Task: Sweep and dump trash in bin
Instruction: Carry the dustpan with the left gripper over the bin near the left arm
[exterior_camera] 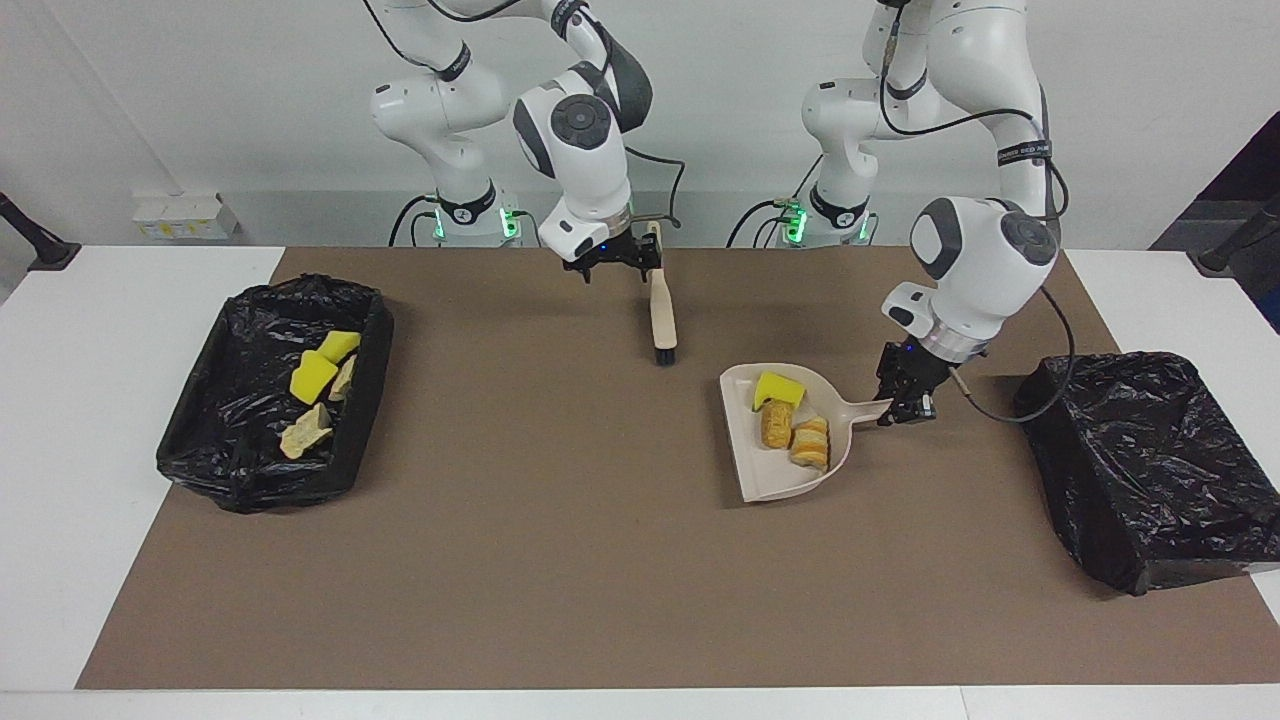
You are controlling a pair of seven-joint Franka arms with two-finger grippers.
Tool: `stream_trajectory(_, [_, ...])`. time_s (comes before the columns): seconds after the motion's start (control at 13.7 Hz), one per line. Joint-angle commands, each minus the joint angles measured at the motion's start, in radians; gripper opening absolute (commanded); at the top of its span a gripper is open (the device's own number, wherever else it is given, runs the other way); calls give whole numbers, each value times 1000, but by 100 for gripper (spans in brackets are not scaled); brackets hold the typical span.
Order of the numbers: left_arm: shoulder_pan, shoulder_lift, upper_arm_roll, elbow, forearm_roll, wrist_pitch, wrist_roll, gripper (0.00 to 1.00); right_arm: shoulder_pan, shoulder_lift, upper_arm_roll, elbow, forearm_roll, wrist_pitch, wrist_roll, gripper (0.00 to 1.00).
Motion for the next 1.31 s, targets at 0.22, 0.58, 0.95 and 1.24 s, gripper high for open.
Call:
stream_trajectory(0.22, [147, -61, -9, 50, -235, -218, 233, 0, -169, -26, 9, 97, -126, -50, -52, 100])
stream_trajectory(0.58, [258, 1, -5, 325, -100, -442, 219, 0, -229, -28, 8, 240, -147, -134, -115, 100])
stream_trajectory(0.95, [367, 159, -5, 648, 119, -658, 223, 0, -315, -26, 11, 364, -158, -220, -250, 100])
stream_trajectory(1.24, [424, 219, 0, 770, 283, -688, 261, 0, -303, -28, -38, 468, -211, -350, -299, 100])
